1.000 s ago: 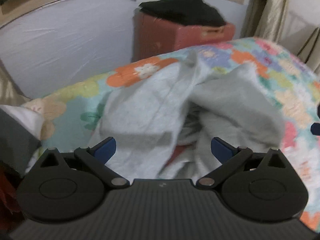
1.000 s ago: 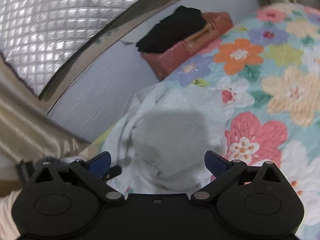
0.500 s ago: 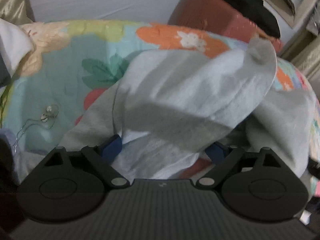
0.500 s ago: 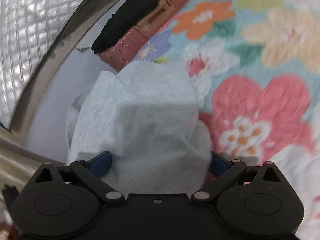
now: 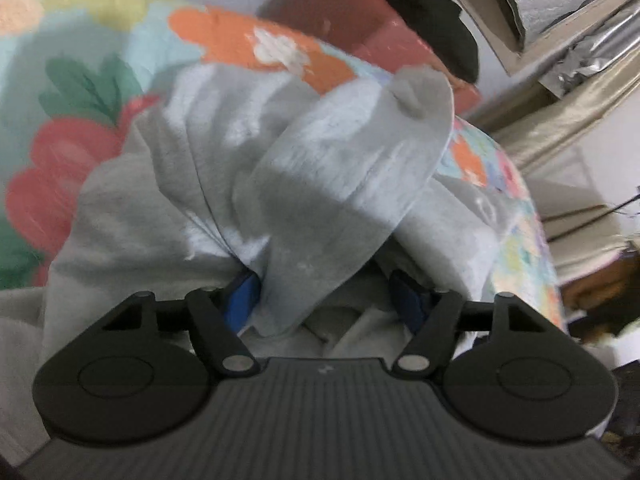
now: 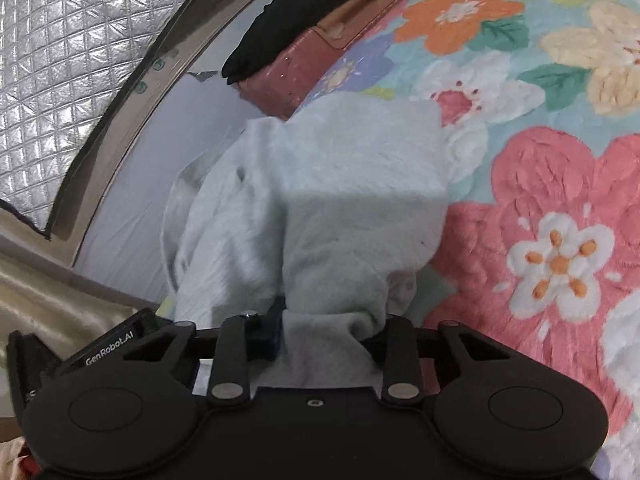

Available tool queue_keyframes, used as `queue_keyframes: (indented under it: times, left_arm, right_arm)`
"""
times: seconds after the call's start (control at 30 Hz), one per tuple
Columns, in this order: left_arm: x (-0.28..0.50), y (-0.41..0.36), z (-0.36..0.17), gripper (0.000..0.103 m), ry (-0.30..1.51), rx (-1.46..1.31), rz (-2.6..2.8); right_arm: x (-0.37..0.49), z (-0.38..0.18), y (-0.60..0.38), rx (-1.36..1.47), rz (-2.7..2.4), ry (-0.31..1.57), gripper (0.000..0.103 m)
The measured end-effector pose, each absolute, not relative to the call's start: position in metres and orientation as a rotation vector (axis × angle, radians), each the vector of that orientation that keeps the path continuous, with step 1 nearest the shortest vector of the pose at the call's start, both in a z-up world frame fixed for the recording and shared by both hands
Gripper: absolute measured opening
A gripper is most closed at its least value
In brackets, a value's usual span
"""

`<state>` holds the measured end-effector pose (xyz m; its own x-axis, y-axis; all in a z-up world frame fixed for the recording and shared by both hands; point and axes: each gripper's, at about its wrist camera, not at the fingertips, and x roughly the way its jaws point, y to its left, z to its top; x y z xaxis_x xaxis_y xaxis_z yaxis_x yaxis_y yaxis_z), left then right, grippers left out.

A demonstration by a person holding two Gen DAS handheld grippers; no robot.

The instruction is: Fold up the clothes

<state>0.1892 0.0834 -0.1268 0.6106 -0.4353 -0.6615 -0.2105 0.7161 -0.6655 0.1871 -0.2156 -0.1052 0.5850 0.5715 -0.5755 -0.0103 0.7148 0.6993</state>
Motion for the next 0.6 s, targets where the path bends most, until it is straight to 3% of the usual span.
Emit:
queue_keyframes:
  times: [0.27, 0.43, 0.6]
  left_arm:
    - [0.159, 0.081, -0.121, 0.059, 0.955, -0.970, -0.306]
    - [0.130, 0.042, -0.119, 0.059, 0.978, -1.013, -0.234]
    - [0.105, 0.010, -0.093, 0.056, 1.036, -1.019, -0.417]
  right_arm:
    - [0.158, -0.087, -0.236, 0.817, 0.423, 0.947, 0.032]
    - [0.132, -0.050, -0.220, 0.481, 0.330, 0.991, 0.029]
    - [0.088, -0.039, -0.263, 0.665, 0.265, 1.106, 0.029]
